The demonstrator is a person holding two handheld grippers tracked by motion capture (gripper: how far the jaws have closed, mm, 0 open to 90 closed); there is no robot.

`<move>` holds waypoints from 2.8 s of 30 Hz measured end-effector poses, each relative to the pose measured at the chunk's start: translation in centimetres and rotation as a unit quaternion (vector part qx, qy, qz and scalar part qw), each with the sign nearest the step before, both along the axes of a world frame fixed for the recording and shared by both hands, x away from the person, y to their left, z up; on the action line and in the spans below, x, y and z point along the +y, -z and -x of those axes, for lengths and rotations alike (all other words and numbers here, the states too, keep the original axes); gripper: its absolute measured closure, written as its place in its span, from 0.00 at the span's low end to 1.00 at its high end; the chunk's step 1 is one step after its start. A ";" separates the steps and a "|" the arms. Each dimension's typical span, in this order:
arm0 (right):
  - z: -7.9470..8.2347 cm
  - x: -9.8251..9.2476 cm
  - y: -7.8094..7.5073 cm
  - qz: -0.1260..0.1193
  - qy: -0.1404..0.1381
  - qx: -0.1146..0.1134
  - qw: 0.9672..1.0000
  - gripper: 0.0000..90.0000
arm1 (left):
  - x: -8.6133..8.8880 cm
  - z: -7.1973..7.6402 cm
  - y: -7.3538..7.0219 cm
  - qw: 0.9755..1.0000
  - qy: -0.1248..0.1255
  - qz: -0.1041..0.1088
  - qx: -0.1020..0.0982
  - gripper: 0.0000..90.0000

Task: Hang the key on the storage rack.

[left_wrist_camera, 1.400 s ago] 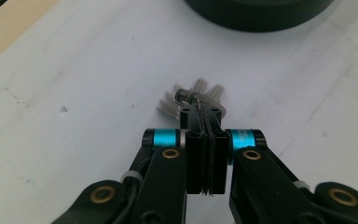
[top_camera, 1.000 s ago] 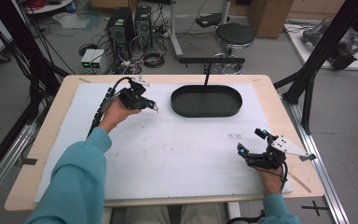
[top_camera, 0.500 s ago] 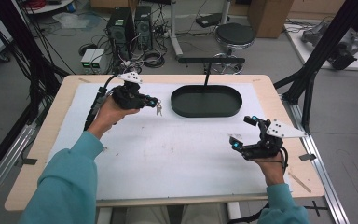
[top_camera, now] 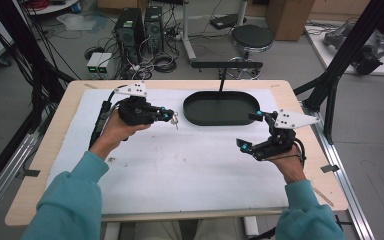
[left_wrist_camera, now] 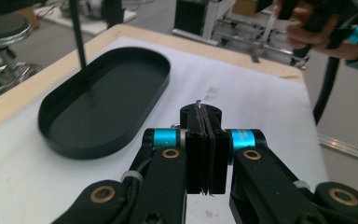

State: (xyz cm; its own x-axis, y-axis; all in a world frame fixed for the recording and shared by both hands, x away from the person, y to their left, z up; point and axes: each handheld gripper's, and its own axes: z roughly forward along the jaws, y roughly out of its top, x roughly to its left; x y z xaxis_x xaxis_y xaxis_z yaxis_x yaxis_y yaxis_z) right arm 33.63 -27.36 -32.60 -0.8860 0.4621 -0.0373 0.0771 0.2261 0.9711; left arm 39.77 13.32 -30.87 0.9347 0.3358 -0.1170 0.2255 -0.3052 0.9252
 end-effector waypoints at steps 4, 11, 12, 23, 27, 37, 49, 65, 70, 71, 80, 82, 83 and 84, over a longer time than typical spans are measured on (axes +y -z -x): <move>-0.8 1.1 -0.9 0.007 -0.024 0.006 1.000 0.02 | -0.5 0.5 -0.3 1.000 0.013 0.008 -0.006 0.98; -2.7 2.6 -2.1 0.019 -0.053 0.015 0.998 0.05 | -0.9 1.3 -0.8 0.999 0.031 0.026 -0.017 0.98; -3.0 2.9 -2.3 0.021 -0.058 0.017 0.998 0.05 | -1.0 1.4 -0.8 0.999 0.035 0.031 -0.019 0.98; -5.0 5.6 -4.2 0.033 -0.099 0.038 0.994 0.06 | -1.5 2.2 -1.2 0.996 0.066 0.050 -0.036 0.98; -5.5 6.3 -4.3 0.034 -0.115 0.042 0.992 0.13 | -1.8 2.3 -1.2 0.995 0.074 0.056 -0.036 0.98; -5.9 8.0 -4.4 0.036 -0.155 0.052 0.986 0.33 | -2.4 2.4 -1.1 0.994 0.085 0.057 -0.037 0.98; -5.9 9.1 -4.2 0.031 -0.188 0.056 0.980 0.54 | -2.4 2.5 -1.2 0.993 0.096 0.061 -0.037 0.98; -5.6 10.3 -4.0 0.042 -0.241 0.055 0.968 0.66 | -2.4 2.6 -1.2 0.991 0.106 0.067 -0.038 0.98; -5.5 10.2 -4.1 0.046 -0.248 0.059 0.966 0.72 | -2.3 2.5 -1.2 0.991 0.107 0.066 -0.038 0.98; -5.5 10.3 -4.1 0.045 -0.249 0.053 0.966 0.73 | -2.3 2.5 -1.2 0.991 0.106 0.066 -0.038 0.98; -5.4 10.3 -4.1 0.046 -0.255 0.050 0.965 0.79 | -2.4 2.5 -1.1 0.991 0.110 0.064 -0.039 0.98; -5.3 10.3 -4.1 0.048 -0.255 0.052 0.964 0.80 | -2.4 2.5 -1.1 0.991 0.110 0.064 -0.039 0.98; -5.4 10.3 -4.0 0.048 -0.257 0.051 0.964 0.81 | -2.4 2.5 -1.1 0.991 0.110 0.064 -0.040 0.98; -5.3 10.3 -4.0 0.047 -0.259 0.052 0.963 0.81 | -2.4 2.5 -1.1 0.991 0.109 0.066 -0.039 0.98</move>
